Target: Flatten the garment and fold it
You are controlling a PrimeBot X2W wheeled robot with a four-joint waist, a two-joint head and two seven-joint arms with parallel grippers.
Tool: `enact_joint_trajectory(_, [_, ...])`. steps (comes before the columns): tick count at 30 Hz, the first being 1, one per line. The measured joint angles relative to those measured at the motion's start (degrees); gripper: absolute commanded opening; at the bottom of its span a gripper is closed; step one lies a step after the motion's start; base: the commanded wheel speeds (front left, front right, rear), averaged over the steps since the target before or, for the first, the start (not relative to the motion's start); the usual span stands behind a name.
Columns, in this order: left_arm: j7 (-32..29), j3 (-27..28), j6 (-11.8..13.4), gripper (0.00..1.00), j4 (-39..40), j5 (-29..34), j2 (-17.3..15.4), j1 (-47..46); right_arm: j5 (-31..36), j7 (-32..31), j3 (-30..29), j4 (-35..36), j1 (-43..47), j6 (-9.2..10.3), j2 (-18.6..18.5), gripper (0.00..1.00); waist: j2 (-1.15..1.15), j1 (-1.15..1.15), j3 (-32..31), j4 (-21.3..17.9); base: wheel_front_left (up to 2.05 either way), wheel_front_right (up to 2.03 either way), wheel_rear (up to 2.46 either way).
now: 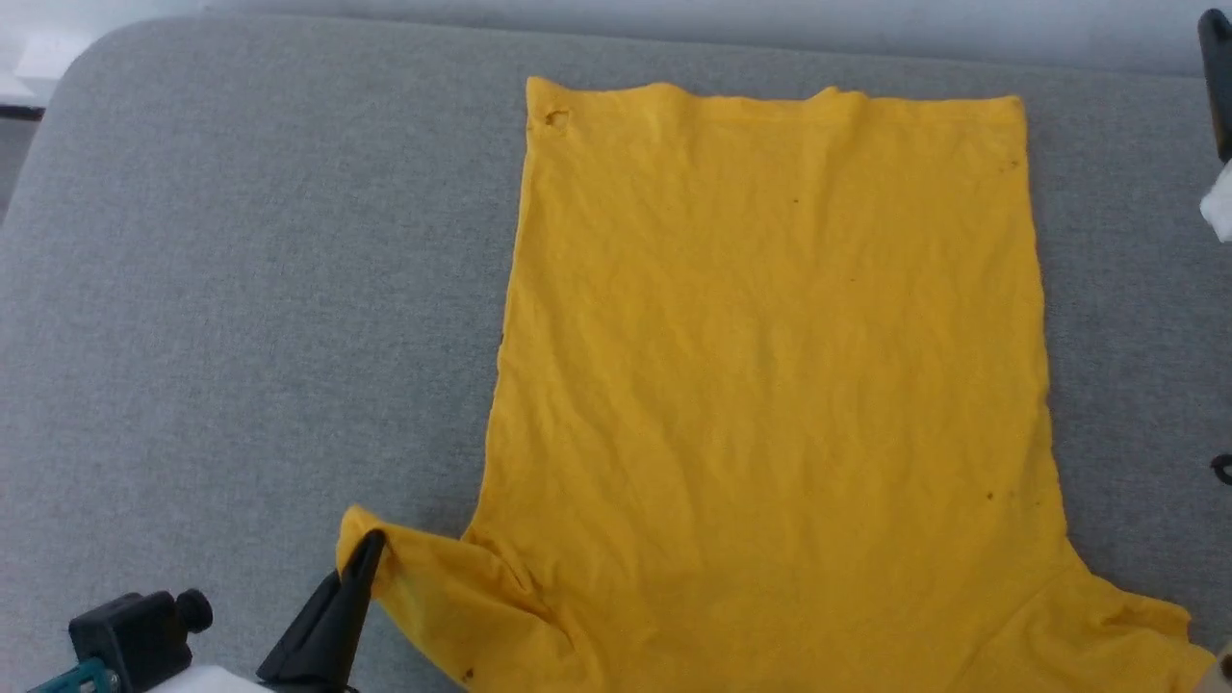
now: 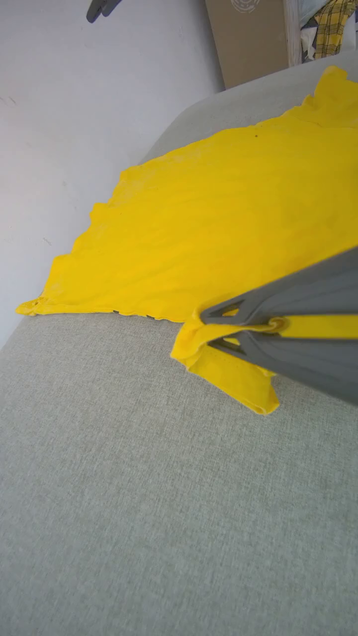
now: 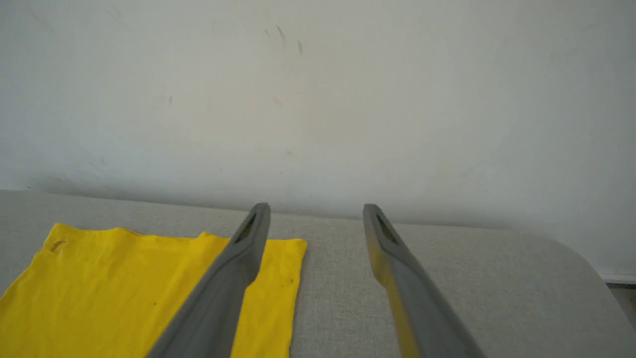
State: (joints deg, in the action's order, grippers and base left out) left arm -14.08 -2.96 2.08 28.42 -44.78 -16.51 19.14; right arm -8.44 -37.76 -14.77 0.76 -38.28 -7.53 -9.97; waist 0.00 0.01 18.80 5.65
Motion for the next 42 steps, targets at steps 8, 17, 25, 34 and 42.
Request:
enact_joint_trajectory(8, [1.4, -2.4, -1.6, 0.00, 0.1, 1.1, 0.7, -4.1, 9.0, -0.9, -2.2, -12.1, -6.9, 0.00, -0.1, 1.00, 0.00, 0.00, 5.4, 3.8, 0.00, 0.00, 0.00])
enact_joint_trajectory(17, [2.5, -4.6, -3.2, 0.00, -2.1, 1.6, 1.5, -8.4, 14.4, -1.0, -5.6, -18.2, -9.0, 0.00, 0.1, 1.00, 0.00, 0.00, 12.0, 7.8, 0.00, 0.00, 0.00])
enact_joint_trajectory(25, [2.6, -3.7, -3.5, 0.00, -2.1, 1.6, 1.3, -9.0, 16.0, 1.1, -7.4, -20.2, -11.0, 0.01, 1.9, 0.00, 0.00, -0.01, 15.5, 9.7, 0.00, 0.00, 0.00])
enact_joint_trajectory(34, [2.6, -2.5, -2.3, 0.00, -1.3, 2.5, 0.3, -8.3, 10.9, 4.0, -3.7, -18.7, -8.4, -0.01, 3.2, 0.00, 0.00, -0.01, 13.5, 7.7, 0.00, 0.00, 0.00])
enact_joint_trajectory(42, [2.2, -2.1, -1.2, 0.00, -0.6, 2.7, -0.3, -5.3, 1.5, 4.6, -10.2, -8.5, 7.8, -0.01, 3.3, 0.00, 0.00, -0.03, 7.8, 4.0, 0.00, 0.00, 0.00])
